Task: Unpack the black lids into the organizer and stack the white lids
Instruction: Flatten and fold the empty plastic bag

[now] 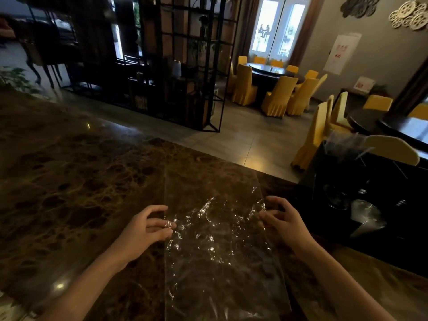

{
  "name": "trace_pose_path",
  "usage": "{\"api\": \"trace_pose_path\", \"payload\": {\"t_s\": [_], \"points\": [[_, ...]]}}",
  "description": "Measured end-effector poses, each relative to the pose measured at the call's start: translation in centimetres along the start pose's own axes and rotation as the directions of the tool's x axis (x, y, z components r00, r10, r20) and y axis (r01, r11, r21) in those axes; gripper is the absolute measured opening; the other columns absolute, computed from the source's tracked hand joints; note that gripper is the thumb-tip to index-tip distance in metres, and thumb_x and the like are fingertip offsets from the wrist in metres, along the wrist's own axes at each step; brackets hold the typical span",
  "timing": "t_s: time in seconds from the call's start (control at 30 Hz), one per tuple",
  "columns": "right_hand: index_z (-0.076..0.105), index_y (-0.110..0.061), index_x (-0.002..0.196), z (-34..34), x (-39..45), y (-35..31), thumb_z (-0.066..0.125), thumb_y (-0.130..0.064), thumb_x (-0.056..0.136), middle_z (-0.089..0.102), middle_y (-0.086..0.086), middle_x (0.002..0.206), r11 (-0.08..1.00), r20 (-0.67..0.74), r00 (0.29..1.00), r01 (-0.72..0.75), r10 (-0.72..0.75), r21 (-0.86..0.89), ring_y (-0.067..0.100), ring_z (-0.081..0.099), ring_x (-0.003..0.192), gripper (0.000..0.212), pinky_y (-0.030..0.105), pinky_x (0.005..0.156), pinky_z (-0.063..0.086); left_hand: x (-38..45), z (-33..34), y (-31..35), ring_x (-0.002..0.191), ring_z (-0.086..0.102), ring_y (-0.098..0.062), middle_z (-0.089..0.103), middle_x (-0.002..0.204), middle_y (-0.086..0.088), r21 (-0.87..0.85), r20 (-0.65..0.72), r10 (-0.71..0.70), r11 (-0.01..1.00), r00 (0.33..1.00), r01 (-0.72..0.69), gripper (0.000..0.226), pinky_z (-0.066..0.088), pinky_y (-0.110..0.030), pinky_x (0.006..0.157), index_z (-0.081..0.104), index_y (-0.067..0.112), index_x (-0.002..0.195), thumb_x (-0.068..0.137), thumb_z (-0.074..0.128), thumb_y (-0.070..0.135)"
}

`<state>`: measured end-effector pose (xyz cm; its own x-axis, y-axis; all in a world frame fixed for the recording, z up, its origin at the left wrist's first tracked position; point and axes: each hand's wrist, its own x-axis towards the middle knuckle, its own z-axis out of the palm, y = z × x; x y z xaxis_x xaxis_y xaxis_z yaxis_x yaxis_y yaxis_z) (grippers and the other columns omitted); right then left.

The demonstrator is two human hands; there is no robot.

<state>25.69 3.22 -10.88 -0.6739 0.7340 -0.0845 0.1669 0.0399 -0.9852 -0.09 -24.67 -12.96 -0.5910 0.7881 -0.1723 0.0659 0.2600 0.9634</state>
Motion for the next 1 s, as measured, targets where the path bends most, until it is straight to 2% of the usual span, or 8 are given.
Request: {"api": "trace_pose_path", "payload": {"t_s": [0.1,0.23,0.37,0.53,0.63,0.73,0.9,1.0], "points": [[0.057,-0.039,0.123,-0.4,-0.5,-0.5,0.069,-0.015,0.095,0.080,0.006,0.095,0.999,0.000,0.999,0.044,-0.044,-0.030,0.024,0.079,0.084,0.040,0.027,0.065,0.062,0.2,0.2,0.1,0.097,0.075,-0.013,0.079,0.104,0.003,-0.029,-0.019,0.046,0.999,0.999,-0.046,0.060,0.056,-0.030,0.087,0.051,0.032,0.131,0.081,0.081,0.016],[0.072,-0.035,0.114,-0.9,-1.0,-1.1,0.068,-0.020,0.095,0.078,0.004,0.101,0.989,0.064,0.992,0.116,-0.111,-0.091,0.021,0.077,0.091,0.024,0.024,0.070,0.061,0.2,0.6,0.7,0.091,0.076,-0.016,0.079,0.101,-0.001,-0.082,-0.099,0.146,0.985,0.984,-0.154,0.060,0.060,-0.020,0.074,0.053,0.043,0.128,0.077,0.080,0.027],[0.070,-0.029,0.124,-1.2,-1.4,-1.8,0.079,-0.027,0.083,0.077,-0.002,0.109,0.959,0.200,0.970,0.183,-0.140,-0.215,0.015,0.075,0.099,0.041,0.027,0.083,0.061,0.2,0.7,1.8,0.087,0.076,-0.013,0.079,0.097,0.000,-0.088,-0.150,0.248,0.961,0.957,-0.262,0.055,0.058,-0.015,0.075,0.057,0.052,0.128,0.081,0.074,0.029],[0.073,-0.032,0.117,-1.9,-1.5,-2.7,0.082,-0.022,0.083,0.079,-0.002,0.100,0.923,0.142,0.959,0.277,-0.247,-0.265,0.013,0.077,0.093,0.037,0.023,0.080,0.060,0.5,0.2,3.2,0.092,0.074,-0.006,0.079,0.098,0.013,0.019,-0.203,0.325,0.945,0.924,-0.328,0.032,0.055,-0.010,0.076,0.076,0.044,0.100,0.091,0.068,0.014],[0.074,-0.027,0.116,-2.0,-1.6,-3.4,0.082,-0.027,0.079,0.081,-0.003,0.095,0.913,0.110,0.948,0.317,-0.298,-0.257,0.011,0.077,0.091,0.038,0.021,0.085,0.059,0.8,0.1,4.0,0.094,0.074,-0.006,0.078,0.100,0.014,0.033,-0.220,0.344,0.938,0.913,-0.345,0.026,0.056,-0.011,0.079,0.075,0.035,0.105,0.091,0.068,0.015],[0.075,-0.023,0.114,-2.0,-1.8,-4.2,0.083,-0.024,0.076,0.080,-0.005,0.092,0.906,0.058,0.938,0.344,-0.340,-0.248,0.007,0.077,0.089,0.038,0.014,0.081,0.057,0.8,0.1,5.2,0.099,0.071,0.002,0.075,0.104,0.023,0.042,-0.205,0.364,0.931,0.909,-0.363,0.030,0.052,-0.006,0.076,0.074,0.033,0.111,0.086,0.073,0.016],[0.075,-0.030,0.116,-3.2,-2.5,-5.8,0.083,-0.023,0.079,0.079,-0.009,0.105,0.882,0.039,0.923,0.378,-0.384,-0.281,0.006,0.074,0.100,0.039,0.022,0.084,0.060,0.9,-0.2,7.1,0.098,0.070,0.002,0.076,0.102,0.019,0.100,-0.156,0.436,0.900,0.886,-0.425,0.040,0.052,-0.006,0.079,0.073,0.033,0.111,0.077,0.079,0.011],[0.075,-0.035,0.111,-3.7,-3.0,-6.7,0.082,-0.033,0.074,0.080,-0.012,0.098,0.847,0.042,0.892,0.441,-0.450,-0.297,0.006,0.075,0.094,0.038,0.014,0.083,0.056,0.9,-0.4,8.2,0.097,0.069,0.004,0.075,0.099,0.022,0.222,-0.150,0.522,0.845,0.840,-0.486,0.038,0.049,-0.003,0.082,0.072,0.034,0.109,0.078,0.078,0.013]]}}
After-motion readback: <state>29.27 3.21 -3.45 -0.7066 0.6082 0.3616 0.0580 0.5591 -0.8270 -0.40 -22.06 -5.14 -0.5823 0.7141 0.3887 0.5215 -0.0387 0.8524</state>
